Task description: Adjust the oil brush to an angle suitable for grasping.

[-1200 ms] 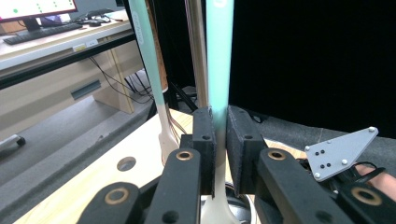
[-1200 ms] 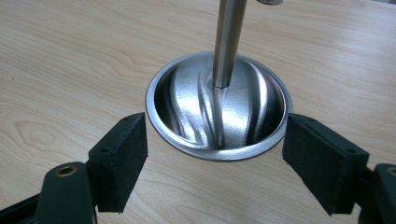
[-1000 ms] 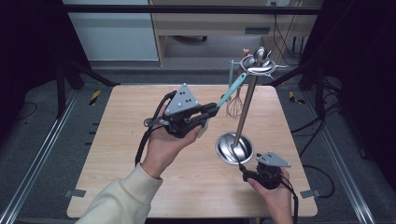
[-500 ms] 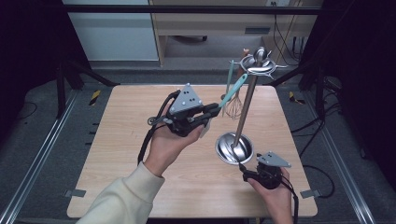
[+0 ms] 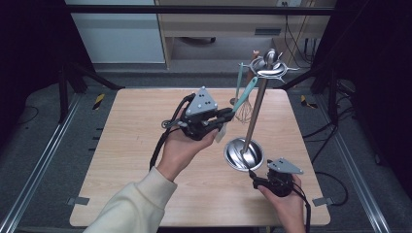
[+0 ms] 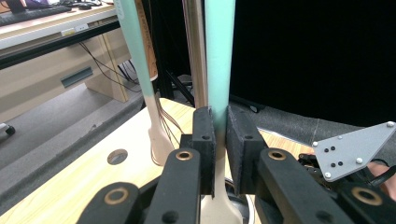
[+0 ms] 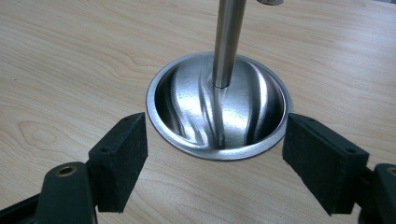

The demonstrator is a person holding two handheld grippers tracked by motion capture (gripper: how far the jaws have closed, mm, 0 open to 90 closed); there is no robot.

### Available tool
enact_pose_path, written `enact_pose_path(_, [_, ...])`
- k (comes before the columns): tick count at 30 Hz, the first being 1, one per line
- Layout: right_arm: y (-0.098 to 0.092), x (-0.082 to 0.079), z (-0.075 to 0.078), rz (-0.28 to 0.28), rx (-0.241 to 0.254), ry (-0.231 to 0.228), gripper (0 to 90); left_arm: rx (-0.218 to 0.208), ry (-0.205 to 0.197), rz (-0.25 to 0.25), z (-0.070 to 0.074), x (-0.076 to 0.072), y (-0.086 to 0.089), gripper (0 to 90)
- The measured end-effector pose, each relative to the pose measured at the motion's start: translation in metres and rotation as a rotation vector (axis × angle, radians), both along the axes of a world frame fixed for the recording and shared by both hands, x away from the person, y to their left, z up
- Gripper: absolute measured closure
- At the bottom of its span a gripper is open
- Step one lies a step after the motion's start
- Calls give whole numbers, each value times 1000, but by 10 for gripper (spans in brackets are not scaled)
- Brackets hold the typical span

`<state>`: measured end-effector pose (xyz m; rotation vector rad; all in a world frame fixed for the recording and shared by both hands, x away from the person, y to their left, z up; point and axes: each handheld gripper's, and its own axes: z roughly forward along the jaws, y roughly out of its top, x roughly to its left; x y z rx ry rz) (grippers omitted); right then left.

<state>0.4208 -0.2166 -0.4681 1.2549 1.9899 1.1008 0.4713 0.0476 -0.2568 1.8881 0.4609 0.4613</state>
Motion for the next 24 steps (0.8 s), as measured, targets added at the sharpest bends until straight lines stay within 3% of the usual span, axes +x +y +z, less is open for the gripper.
enact_pose_path(24, [0, -1, 1, -1, 6, 1, 218, -18, 30, -14, -3, 4, -5, 821])
